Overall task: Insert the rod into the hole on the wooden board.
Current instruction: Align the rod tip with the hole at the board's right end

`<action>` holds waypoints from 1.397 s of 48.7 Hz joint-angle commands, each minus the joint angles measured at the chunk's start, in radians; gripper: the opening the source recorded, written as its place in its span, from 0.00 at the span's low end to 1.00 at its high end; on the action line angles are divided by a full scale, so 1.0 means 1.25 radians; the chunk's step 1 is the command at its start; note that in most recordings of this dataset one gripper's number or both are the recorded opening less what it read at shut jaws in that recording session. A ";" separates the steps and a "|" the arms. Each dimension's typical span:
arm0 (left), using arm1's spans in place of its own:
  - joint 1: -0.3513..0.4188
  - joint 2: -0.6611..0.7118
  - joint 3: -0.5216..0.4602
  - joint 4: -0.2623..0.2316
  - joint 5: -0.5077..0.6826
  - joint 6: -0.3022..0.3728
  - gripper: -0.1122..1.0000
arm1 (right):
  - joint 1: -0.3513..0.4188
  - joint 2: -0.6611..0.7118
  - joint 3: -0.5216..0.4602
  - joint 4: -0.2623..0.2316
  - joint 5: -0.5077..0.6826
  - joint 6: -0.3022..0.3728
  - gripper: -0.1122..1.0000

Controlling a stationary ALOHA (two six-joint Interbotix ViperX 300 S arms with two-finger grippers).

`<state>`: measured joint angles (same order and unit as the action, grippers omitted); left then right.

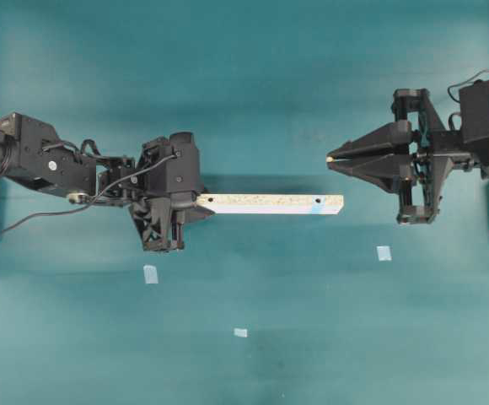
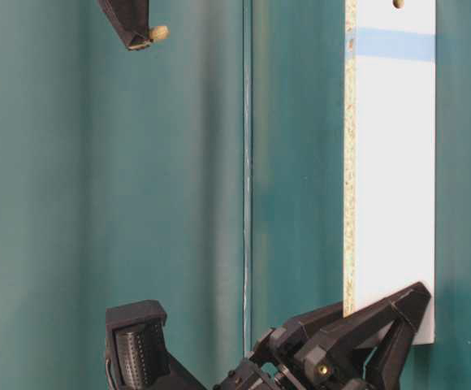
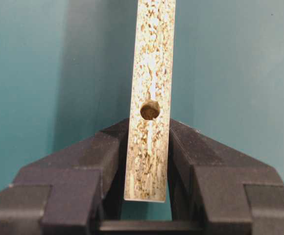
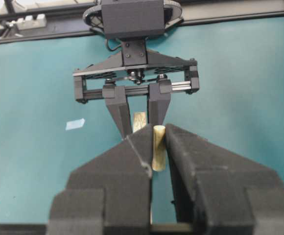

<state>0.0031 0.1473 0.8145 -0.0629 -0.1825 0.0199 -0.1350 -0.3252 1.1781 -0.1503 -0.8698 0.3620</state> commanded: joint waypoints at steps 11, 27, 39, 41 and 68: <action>-0.004 -0.017 -0.005 0.001 -0.004 0.000 0.39 | 0.016 0.016 -0.002 0.005 -0.015 -0.001 0.19; -0.005 -0.017 -0.009 0.001 -0.002 -0.001 0.39 | 0.029 0.134 0.016 0.009 -0.169 -0.001 0.19; -0.005 -0.017 -0.009 0.001 -0.001 -0.002 0.39 | 0.036 0.239 0.011 0.013 -0.292 -0.005 0.19; -0.005 -0.017 -0.009 0.001 -0.001 -0.002 0.39 | 0.039 0.249 0.012 0.018 -0.297 -0.006 0.19; -0.005 -0.017 -0.009 0.002 0.004 -0.002 0.39 | 0.069 0.342 0.017 0.061 -0.350 -0.025 0.19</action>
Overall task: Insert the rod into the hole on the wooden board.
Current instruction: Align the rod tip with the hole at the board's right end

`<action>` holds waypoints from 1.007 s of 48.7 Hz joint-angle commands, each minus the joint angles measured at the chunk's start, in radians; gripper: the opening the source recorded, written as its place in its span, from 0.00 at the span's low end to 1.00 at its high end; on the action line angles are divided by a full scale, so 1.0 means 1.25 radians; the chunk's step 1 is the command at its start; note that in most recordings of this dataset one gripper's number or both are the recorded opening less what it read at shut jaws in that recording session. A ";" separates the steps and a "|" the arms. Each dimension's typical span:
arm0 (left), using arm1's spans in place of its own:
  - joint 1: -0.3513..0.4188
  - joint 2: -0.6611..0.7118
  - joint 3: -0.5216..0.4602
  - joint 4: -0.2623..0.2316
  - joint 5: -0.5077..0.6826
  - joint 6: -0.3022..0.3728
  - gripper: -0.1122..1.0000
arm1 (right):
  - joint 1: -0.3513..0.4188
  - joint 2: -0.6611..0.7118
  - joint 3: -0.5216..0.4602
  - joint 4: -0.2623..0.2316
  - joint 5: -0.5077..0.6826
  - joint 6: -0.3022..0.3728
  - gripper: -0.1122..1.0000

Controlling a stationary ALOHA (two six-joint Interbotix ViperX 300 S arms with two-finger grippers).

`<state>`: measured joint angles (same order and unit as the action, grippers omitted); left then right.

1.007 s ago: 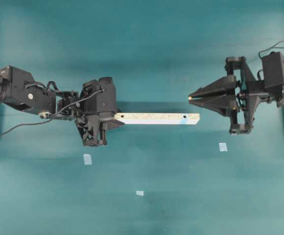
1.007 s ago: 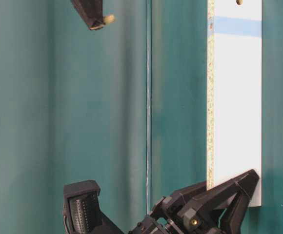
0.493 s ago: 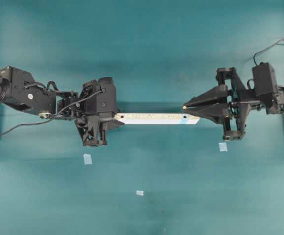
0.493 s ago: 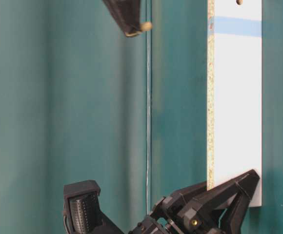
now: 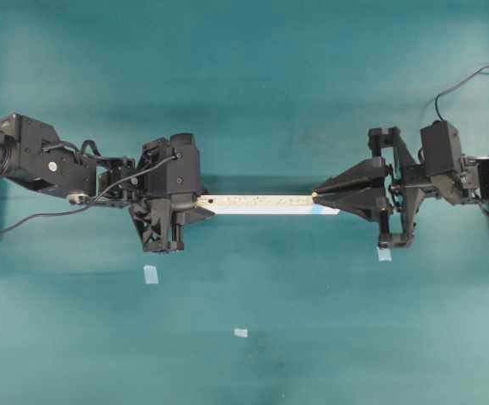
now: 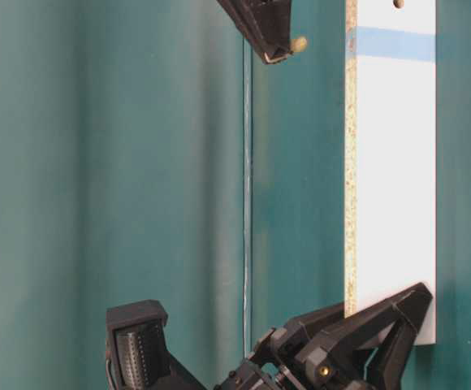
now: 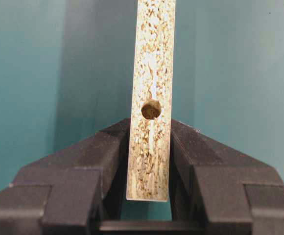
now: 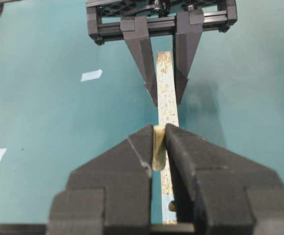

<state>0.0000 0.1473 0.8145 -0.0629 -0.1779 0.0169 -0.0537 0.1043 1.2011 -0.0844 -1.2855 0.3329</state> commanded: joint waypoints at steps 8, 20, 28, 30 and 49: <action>-0.002 -0.017 -0.010 0.001 0.000 -0.001 0.39 | 0.006 0.017 -0.001 0.011 -0.021 -0.004 0.19; -0.002 -0.016 -0.010 0.001 0.000 -0.001 0.39 | 0.010 0.042 -0.001 0.013 -0.029 -0.004 0.19; -0.002 -0.017 -0.010 0.001 0.000 -0.001 0.39 | 0.010 0.044 -0.001 0.029 -0.029 -0.025 0.19; -0.002 -0.017 -0.010 0.001 0.000 -0.001 0.39 | 0.009 0.044 -0.001 0.037 -0.029 -0.031 0.19; -0.002 -0.016 -0.010 0.001 0.000 -0.001 0.39 | 0.036 0.059 -0.007 0.053 0.000 -0.036 0.19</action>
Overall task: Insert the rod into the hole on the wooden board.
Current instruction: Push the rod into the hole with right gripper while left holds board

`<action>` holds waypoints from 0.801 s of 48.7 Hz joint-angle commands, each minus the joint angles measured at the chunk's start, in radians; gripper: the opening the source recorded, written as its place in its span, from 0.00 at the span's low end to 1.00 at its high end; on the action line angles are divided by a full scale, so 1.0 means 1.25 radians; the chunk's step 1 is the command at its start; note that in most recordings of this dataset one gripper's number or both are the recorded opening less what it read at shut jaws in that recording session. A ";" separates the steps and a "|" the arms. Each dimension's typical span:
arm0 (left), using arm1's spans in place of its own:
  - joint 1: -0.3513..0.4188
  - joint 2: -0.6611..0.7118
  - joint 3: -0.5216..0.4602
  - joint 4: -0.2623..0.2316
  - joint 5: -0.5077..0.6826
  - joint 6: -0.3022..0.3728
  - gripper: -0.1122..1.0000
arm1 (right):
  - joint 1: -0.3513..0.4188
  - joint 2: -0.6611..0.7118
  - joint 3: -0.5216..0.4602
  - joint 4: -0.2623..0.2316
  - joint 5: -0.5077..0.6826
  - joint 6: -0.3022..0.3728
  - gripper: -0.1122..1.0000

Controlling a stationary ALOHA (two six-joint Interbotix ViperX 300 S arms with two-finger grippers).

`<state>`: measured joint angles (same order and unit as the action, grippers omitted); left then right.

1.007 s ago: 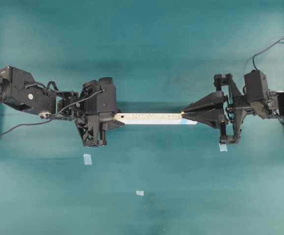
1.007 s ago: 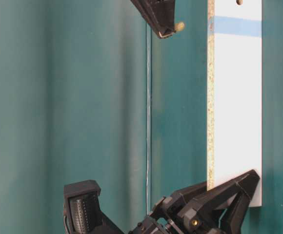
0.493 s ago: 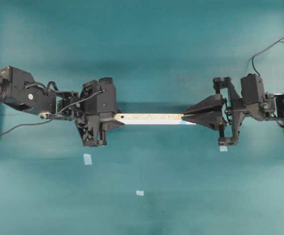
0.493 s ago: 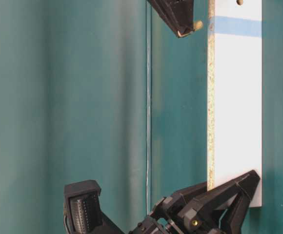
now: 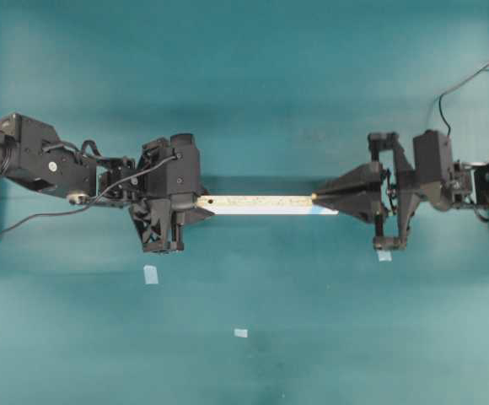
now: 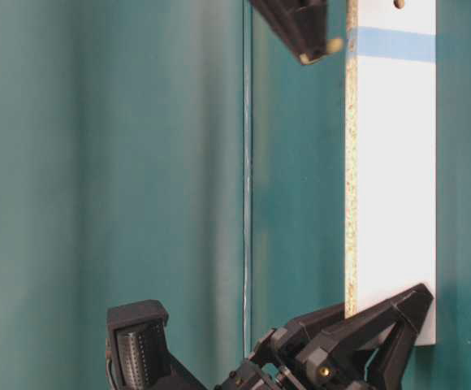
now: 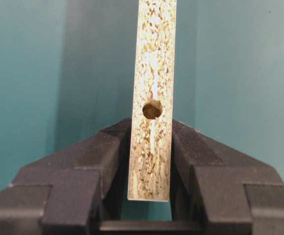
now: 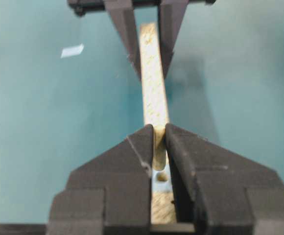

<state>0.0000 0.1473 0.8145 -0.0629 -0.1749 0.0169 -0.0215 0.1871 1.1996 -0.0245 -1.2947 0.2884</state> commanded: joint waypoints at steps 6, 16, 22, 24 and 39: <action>-0.002 -0.016 -0.007 0.001 -0.002 -0.001 0.39 | 0.012 -0.006 -0.007 0.006 0.025 0.000 0.19; -0.002 -0.017 -0.010 0.001 -0.002 -0.001 0.39 | 0.012 -0.006 -0.013 0.018 0.021 -0.001 0.19; -0.002 -0.016 -0.010 0.001 -0.002 -0.001 0.39 | 0.012 -0.006 -0.026 0.020 0.021 -0.002 0.19; -0.001 -0.017 -0.010 0.001 -0.002 -0.001 0.39 | 0.013 -0.007 -0.029 0.020 0.020 -0.002 0.19; -0.002 -0.016 -0.010 0.001 -0.002 -0.001 0.39 | 0.012 -0.017 -0.022 0.022 0.021 -0.009 0.19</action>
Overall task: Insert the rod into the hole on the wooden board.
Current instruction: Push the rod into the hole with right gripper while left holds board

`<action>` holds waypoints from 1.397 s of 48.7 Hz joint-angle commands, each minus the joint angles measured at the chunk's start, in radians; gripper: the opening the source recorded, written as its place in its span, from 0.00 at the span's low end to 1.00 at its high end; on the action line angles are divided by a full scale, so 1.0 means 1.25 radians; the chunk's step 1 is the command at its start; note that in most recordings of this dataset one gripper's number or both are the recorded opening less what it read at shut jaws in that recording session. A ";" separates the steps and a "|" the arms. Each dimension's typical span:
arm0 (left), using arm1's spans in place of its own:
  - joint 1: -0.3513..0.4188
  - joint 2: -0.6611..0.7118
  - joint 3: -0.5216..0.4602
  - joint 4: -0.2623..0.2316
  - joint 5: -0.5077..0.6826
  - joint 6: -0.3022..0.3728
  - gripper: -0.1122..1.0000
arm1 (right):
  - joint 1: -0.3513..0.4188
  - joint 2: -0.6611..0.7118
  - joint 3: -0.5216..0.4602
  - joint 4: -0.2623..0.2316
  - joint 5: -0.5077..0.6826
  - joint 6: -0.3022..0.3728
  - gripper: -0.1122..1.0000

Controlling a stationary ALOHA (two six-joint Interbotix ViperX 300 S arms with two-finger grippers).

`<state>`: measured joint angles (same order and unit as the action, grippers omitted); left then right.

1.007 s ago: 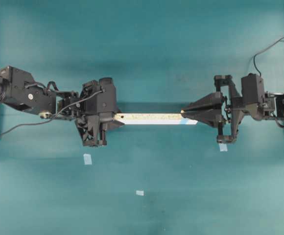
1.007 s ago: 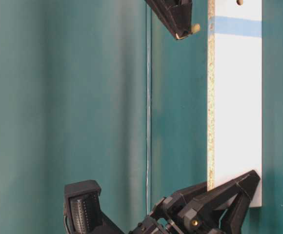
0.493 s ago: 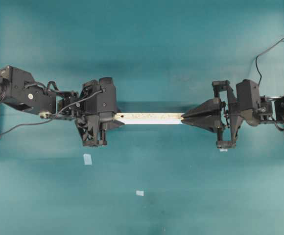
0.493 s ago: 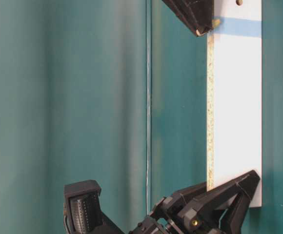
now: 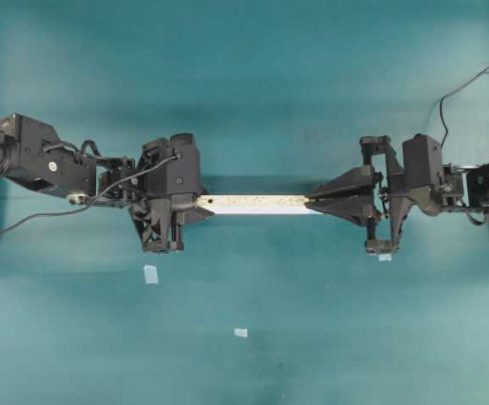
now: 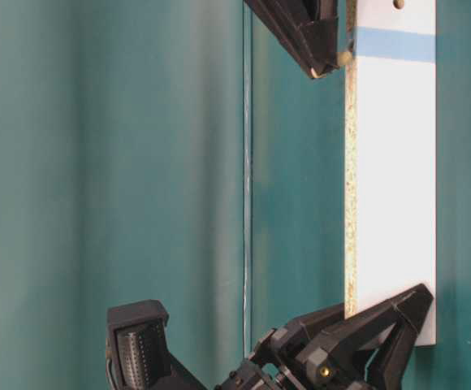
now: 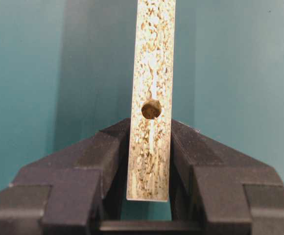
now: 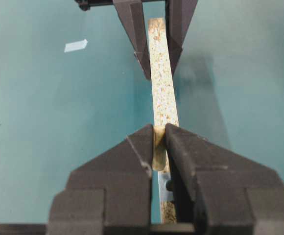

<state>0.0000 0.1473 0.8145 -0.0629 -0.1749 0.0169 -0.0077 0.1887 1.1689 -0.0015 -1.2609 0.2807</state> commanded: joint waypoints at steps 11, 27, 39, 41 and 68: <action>-0.004 -0.016 -0.010 0.001 -0.002 -0.001 0.39 | 0.001 -0.020 0.013 0.022 -0.009 -0.006 0.19; -0.007 -0.013 -0.010 0.001 -0.002 -0.002 0.39 | 0.001 -0.020 0.007 0.029 -0.005 -0.017 0.19; -0.007 -0.013 -0.010 0.001 -0.002 -0.002 0.39 | 0.001 -0.020 0.021 0.037 -0.001 -0.017 0.19; -0.007 -0.013 -0.010 0.001 -0.002 -0.002 0.39 | 0.001 -0.020 0.018 0.037 0.004 -0.018 0.19; -0.006 -0.012 -0.006 0.001 -0.002 -0.002 0.39 | 0.001 -0.021 0.025 0.034 0.027 -0.016 0.19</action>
<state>-0.0046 0.1473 0.8145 -0.0629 -0.1749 0.0169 -0.0046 0.1871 1.1950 0.0399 -1.2241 0.2592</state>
